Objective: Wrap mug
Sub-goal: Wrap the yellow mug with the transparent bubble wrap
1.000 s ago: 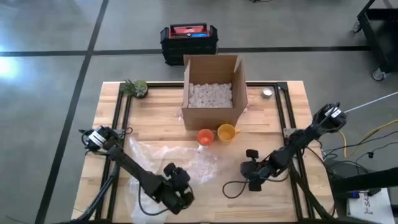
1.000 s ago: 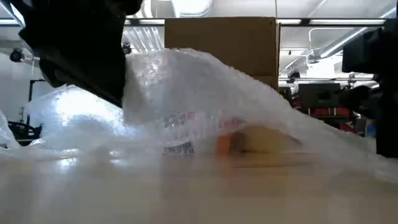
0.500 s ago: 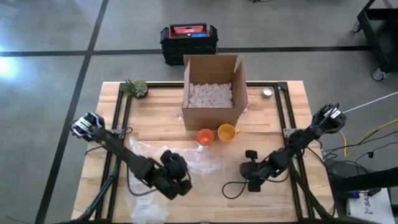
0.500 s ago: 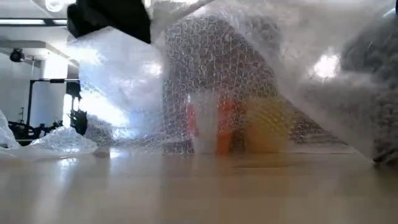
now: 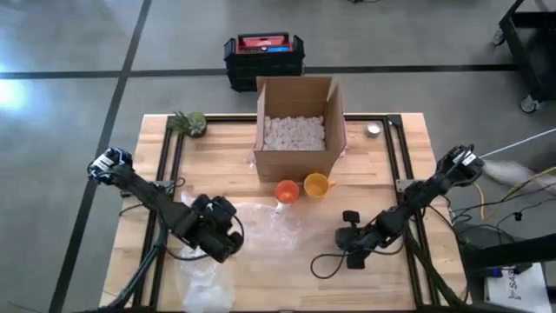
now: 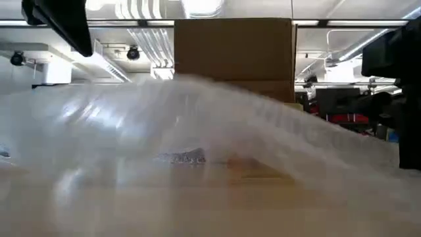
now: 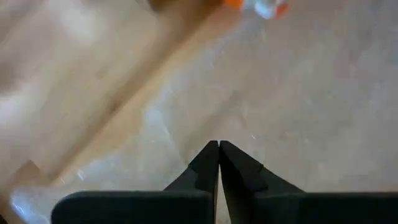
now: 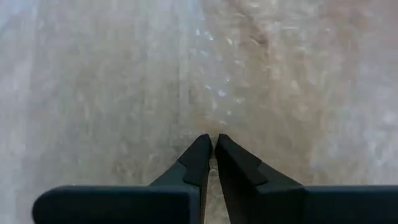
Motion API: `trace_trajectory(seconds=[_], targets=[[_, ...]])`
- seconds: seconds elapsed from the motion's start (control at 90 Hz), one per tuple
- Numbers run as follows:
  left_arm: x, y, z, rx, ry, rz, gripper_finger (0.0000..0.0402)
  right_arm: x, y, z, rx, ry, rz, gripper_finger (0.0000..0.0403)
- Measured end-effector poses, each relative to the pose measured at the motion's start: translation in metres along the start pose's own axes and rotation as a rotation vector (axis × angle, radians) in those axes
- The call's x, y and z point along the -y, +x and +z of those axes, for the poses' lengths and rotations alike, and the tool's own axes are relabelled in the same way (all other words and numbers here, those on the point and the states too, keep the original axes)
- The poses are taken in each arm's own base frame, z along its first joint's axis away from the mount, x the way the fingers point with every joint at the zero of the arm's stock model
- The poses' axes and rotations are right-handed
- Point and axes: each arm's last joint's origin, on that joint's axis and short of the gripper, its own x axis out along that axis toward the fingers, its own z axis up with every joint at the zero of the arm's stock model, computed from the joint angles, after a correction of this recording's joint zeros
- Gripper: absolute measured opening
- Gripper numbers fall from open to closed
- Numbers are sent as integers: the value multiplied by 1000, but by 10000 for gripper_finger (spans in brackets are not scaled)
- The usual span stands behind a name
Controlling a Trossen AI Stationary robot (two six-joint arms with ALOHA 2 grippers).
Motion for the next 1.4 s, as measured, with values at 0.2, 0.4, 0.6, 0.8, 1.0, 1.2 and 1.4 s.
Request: trace_trajectory(seconds=[0.2,0.4,0.6,0.8,1.0,1.2,1.4], targets=[[18,33,-21,-106,37,16,0,-1,0,0,0,-26,4,18],[57,33,-21,-146,125,-376,0,-2,0,-1,0,-35,5,18],[64,63,-36,-234,138,-386,0,-2,0,-1,1,-42,4,18],[67,87,-50,-374,147,-351,0,-2,-1,-1,3,-40,2,18],[58,68,-32,-64,134,-152,0,-2,-1,-1,3,-44,2,18],[50,-4,-5,181,135,-38,0,-2,-1,-1,3,-45,2,18],[48,-28,0,137,94,-66,0,-2,-1,-1,4,-56,2,18]])
